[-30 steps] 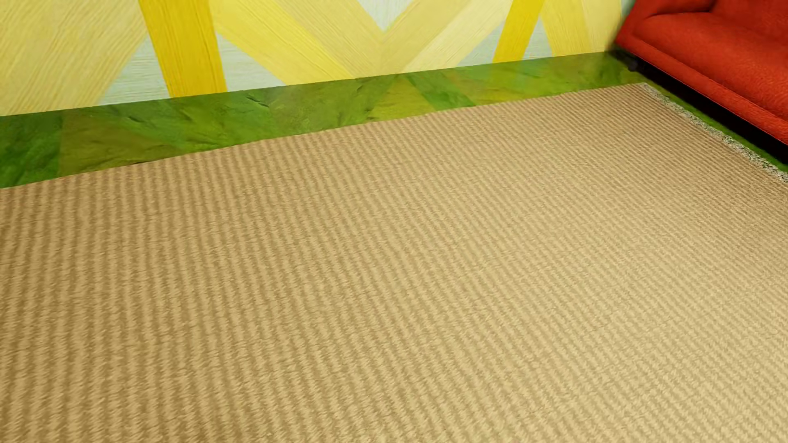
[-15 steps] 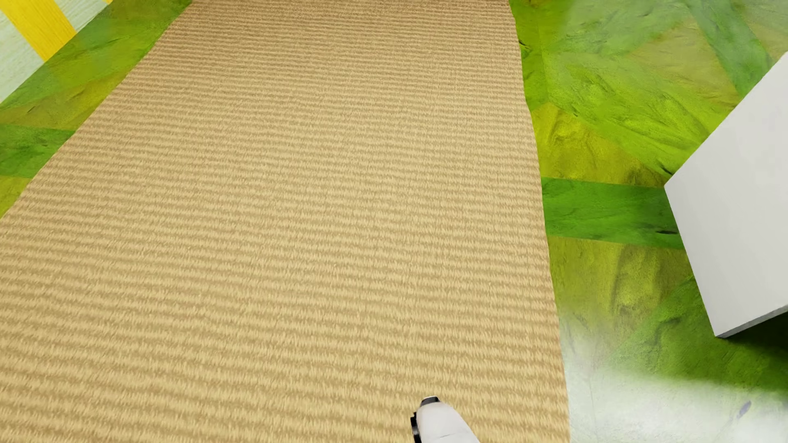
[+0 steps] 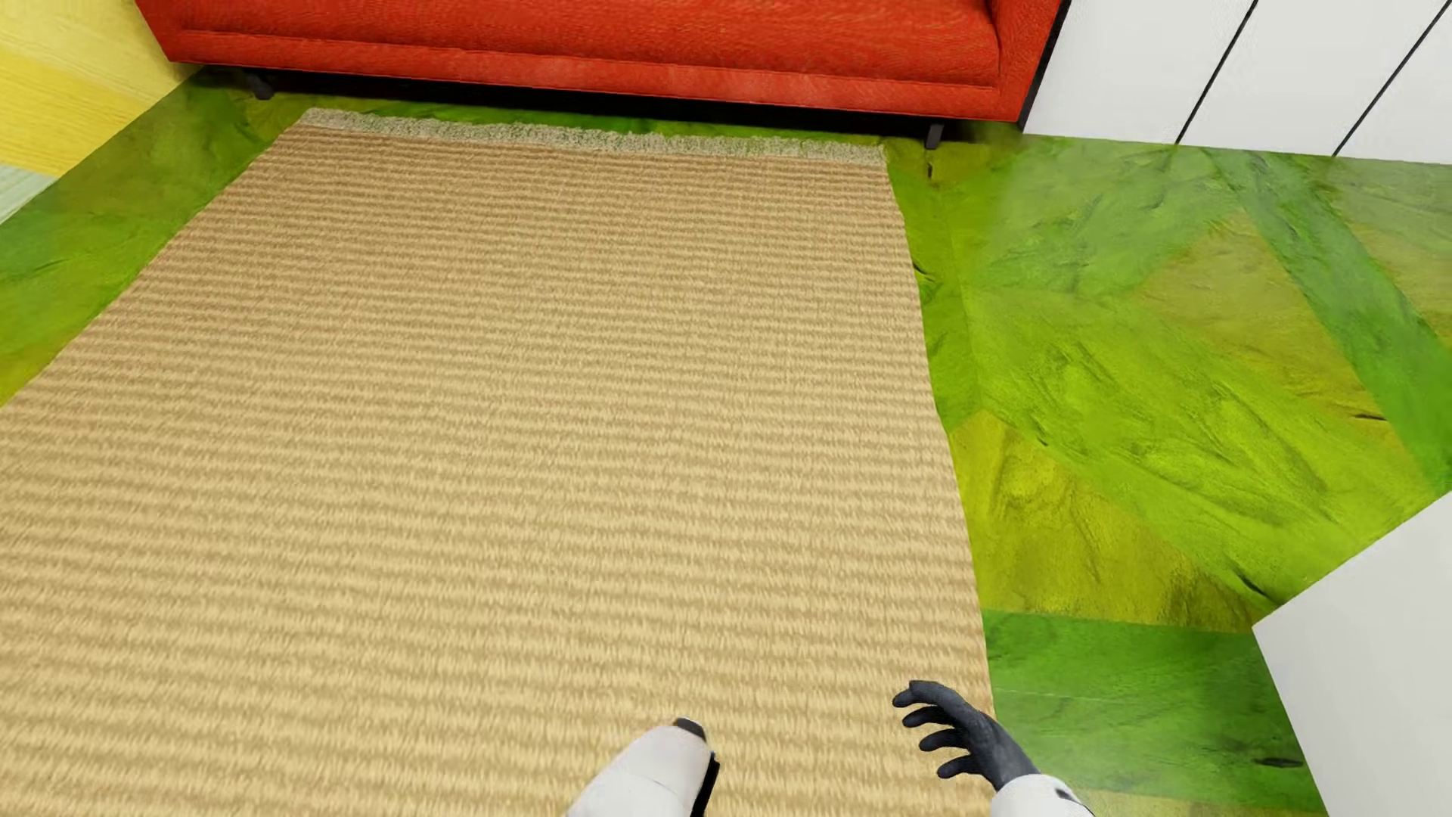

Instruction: Approach the sofa

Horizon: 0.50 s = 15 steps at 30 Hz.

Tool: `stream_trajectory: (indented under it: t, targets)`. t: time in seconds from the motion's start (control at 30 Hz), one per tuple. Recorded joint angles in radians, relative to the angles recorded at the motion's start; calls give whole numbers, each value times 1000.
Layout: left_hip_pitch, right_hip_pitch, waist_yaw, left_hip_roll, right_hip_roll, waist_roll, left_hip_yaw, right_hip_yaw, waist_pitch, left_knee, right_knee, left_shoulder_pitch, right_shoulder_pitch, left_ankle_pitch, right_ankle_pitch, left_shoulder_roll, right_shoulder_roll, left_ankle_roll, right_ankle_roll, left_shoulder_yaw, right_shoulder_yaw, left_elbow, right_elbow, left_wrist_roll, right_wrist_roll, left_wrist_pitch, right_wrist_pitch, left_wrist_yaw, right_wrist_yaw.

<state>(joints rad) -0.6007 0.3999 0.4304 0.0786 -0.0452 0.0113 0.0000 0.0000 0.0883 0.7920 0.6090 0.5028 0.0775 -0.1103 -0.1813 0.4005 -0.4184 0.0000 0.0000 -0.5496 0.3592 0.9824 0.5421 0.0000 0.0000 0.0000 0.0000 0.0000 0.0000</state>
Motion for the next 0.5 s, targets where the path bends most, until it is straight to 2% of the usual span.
stream_trajectory:
  t: [0.03,0.07,0.1,0.13,0.17,0.2,0.23,0.27,0.3,0.33,0.37,0.4,0.43,0.47,0.5]
  targets:
    - [51,-59,-29,-27,-21,-6,0,0,10,66,190,-35,28,-49,160,-9,10,0,0,-3,7,31,38,0,0,0,0,0,0]
    - [102,-188,-67,-43,8,7,0,0,2,84,457,-44,41,-110,276,-26,5,0,0,22,61,5,78,0,0,0,0,0,0]
    - [198,-297,-143,-84,6,-2,0,0,15,47,669,-59,45,-126,265,-36,11,0,0,39,125,-40,132,0,0,0,0,0,0]
    - [294,-388,-227,-98,41,18,0,0,26,-7,773,-84,66,-120,245,-43,19,0,0,59,184,-92,192,0,0,0,0,0,0]
    - [375,-506,-304,-103,67,46,0,0,23,-62,812,-117,119,-118,245,-55,19,0,0,91,188,-158,206,0,0,0,0,0,0]
    - [484,-591,-366,-102,94,74,0,0,29,-129,744,-143,187,-119,272,-62,18,0,0,100,173,-230,218,0,0,0,0,0,0]
    - [580,-660,-409,-98,111,73,0,0,34,-184,581,-172,186,-123,346,-58,54,0,0,141,267,-296,385,0,0,0,0,0,0]
    - [671,-717,-455,-87,122,86,0,0,33,-235,369,-201,240,-130,440,-59,32,0,0,181,332,-378,378,0,0,0,0,0,0]
    - [748,-763,-492,-76,123,89,0,0,26,-274,153,-229,281,-152,479,-56,31,0,0,183,369,-441,406,0,0,0,0,0,0]
    - [817,-783,-524,-69,112,78,0,0,20,-292,-43,-266,315,-186,338,-44,37,0,0,213,393,-496,431,0,0,0,0,0,0]
    - [862,-809,-558,-60,98,68,0,0,10,-295,-152,-298,345,-226,35,-31,35,0,0,226,429,-536,440,0,0,0,0,0,0]
    - [895,-837,-588,-40,83,63,0,0,3,-284,-126,-319,372,-263,-166,-23,38,0,0,251,444,-558,449,0,0,0,0,0,0]
    - [928,-861,-624,-19,87,64,0,0,7,-261,-133,-330,392,-260,-171,-22,40,0,0,271,466,-560,460,0,0,0,0,0,0]
    - [972,-881,-644,6,105,74,0,0,12,-234,-112,-327,405,-213,10,-32,40,0,0,291,482,-528,476,0,0,0,0,0,0]
    - [968,-918,-637,22,136,89,0,0,-7,-172,-68,-310,409,-88,271,-45,45,0,0,303,495,-488,489,0,0,0,0,0,0]
